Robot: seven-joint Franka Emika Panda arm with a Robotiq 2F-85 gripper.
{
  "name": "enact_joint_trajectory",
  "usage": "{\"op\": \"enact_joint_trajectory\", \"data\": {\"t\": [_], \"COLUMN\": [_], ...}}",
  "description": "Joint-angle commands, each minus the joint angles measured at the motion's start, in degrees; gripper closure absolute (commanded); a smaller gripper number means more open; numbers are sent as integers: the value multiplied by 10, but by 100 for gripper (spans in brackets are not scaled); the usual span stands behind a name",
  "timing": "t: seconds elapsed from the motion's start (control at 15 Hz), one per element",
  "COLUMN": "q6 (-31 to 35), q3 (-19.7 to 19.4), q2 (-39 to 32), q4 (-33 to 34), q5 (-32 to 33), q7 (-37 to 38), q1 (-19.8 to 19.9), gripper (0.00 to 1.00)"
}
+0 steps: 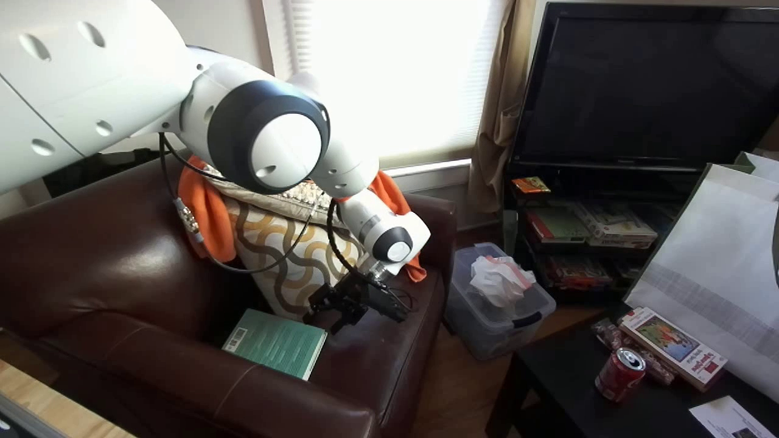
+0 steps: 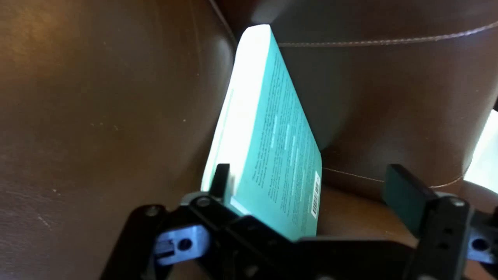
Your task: Pick up the book and place it on the right arm rest of the brown couch
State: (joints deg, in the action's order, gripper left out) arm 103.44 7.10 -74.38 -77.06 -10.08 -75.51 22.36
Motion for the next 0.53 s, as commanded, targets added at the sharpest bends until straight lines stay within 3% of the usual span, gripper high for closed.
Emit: {"op": "enact_joint_trajectory", "data": {"t": [0.0,0.47], "q6": [-12,-55], "q3": [-3,1], "q2": [-57,-125], "q4": [76,177], "q5": [-20,-30], "q7": [15,21], "q1": [-5,-5], "gripper": [0,0]}}
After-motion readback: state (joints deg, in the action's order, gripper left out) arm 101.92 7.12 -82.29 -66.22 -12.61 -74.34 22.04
